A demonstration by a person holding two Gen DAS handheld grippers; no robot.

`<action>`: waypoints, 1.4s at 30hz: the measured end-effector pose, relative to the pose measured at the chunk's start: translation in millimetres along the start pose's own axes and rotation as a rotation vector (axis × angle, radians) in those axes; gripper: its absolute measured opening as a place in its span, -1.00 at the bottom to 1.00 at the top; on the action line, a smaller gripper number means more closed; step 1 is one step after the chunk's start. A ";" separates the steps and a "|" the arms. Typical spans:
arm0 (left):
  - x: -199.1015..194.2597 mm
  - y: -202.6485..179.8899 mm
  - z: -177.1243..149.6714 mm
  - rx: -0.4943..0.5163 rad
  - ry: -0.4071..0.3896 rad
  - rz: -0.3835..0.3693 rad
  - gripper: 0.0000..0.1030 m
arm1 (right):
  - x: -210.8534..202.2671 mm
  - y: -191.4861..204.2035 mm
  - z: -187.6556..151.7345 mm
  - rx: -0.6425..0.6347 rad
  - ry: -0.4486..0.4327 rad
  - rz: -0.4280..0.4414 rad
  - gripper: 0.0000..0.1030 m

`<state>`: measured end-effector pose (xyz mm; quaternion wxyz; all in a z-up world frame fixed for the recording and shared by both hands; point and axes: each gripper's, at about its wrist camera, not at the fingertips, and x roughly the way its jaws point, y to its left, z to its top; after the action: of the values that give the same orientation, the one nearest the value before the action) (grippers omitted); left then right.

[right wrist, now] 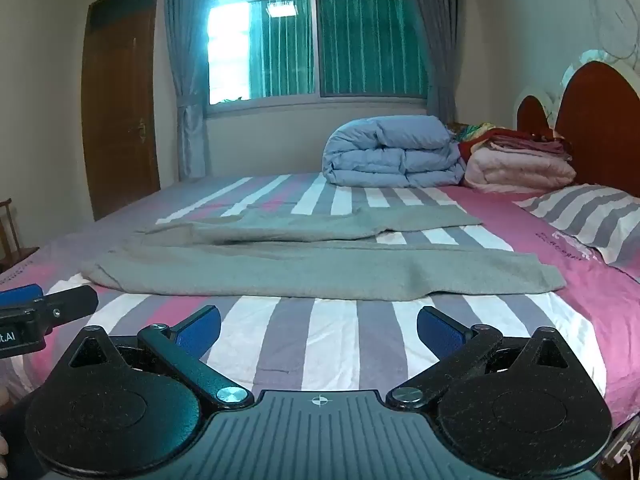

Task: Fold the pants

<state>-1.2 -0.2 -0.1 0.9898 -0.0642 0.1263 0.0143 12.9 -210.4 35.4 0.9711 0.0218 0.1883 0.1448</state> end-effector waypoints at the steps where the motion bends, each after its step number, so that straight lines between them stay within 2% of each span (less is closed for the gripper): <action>1: -1.0 0.4 -0.1 0.003 -0.002 0.000 0.88 | 0.5 0.0 0.2 0.005 0.012 0.000 1.00; 2: -2.5 1.0 -0.2 0.004 -0.006 0.004 0.88 | 1.0 0.1 0.4 0.007 0.017 0.001 1.00; 3: 3.0 -0.6 0.7 0.012 0.024 0.016 0.88 | 1.3 0.1 0.7 0.007 0.016 0.002 1.00; 5: 1.7 -16.6 -6.5 0.053 0.013 0.031 0.88 | 1.7 0.9 1.5 0.006 0.015 0.000 1.00; 7: 3.2 -21.3 -3.1 0.038 0.028 0.032 0.88 | -1.5 -1.8 -1.6 0.001 0.014 -0.005 1.00; 11: -0.8 -5.9 3.5 0.000 0.033 0.019 0.88 | 0.8 -0.4 -1.2 -0.002 0.018 -0.010 1.00; 42: -0.6 -6.7 3.6 0.018 0.032 0.029 0.88 | 3.2 -6.3 1.4 0.021 0.013 -0.014 1.00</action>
<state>-0.6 -6.4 4.3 0.9879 -0.0538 0.1433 0.0265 18.0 -215.4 35.0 0.9706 0.0300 0.1962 0.1359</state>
